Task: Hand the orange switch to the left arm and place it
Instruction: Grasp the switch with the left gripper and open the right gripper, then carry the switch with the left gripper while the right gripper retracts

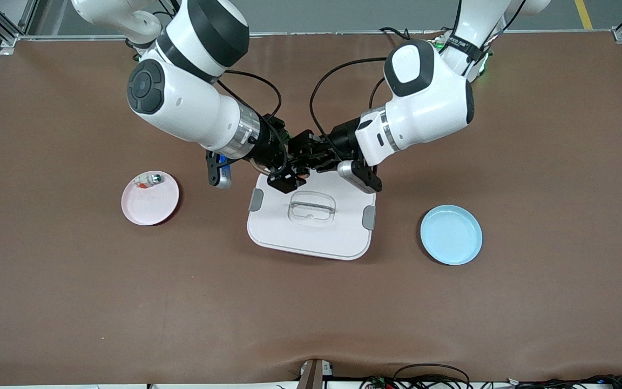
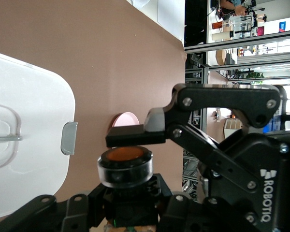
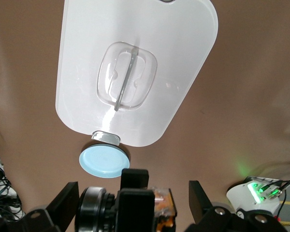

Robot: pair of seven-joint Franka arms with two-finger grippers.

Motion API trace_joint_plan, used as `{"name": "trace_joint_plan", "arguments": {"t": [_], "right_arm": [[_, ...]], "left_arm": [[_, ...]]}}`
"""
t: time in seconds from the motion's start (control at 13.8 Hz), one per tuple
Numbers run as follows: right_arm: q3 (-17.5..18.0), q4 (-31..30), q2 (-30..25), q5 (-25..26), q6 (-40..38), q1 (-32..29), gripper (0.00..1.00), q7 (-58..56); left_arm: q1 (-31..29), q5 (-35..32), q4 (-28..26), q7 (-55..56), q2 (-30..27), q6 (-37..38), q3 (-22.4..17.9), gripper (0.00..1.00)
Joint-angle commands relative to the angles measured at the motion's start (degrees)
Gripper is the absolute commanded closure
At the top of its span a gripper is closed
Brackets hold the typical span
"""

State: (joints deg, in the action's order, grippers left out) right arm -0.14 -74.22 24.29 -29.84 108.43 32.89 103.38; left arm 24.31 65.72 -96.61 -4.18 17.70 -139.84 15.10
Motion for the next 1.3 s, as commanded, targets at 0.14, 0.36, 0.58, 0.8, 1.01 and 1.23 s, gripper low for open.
{"name": "trace_joint_plan", "arguments": {"t": [0.14, 0.36, 0.58, 0.8, 1.01, 1.23], "right_arm": [[0.2, 2.8, 0.5, -0.4, -6.9, -4.8, 0.00, -7.5], [-0.1, 5.1, 0.2, 0.0, -15.1, -8.9, 0.00, -17.0], [-0.2, 5.5, -1.2, 0.6, -22.6, -14.7, 0.00, -27.9], [-0.2, 7.8, -1.6, 2.6, -30.6, -20.5, 0.00, -40.1], [-0.3, 10.1, -1.6, 4.2, -36.3, -27.0, 0.00, -54.8], [-0.2, 12.1, -1.6, 7.4, -40.6, -31.9, 0.00, -66.1]], "left_arm": [[-2.6, 0.6, -0.1, -2.0, -1.8, 4.9, 0.1, 1.00], [-3.8, 0.5, -0.4, -2.2, -3.8, 8.6, -0.2, 1.00], [-5.1, -3.4, -1.2, -1.2, -5.7, 10.8, -0.2, 1.00], [-6.4, -8.4, -0.9, 2.6, -7.8, 14.8, -0.3, 1.00], [-8.4, -13.8, -0.8, 5.3, -10.4, 19.6, -0.5, 1.00], [-10.9, -20.9, 1.1, 7.2, -11.9, 27.2, -0.4, 1.00]]}}
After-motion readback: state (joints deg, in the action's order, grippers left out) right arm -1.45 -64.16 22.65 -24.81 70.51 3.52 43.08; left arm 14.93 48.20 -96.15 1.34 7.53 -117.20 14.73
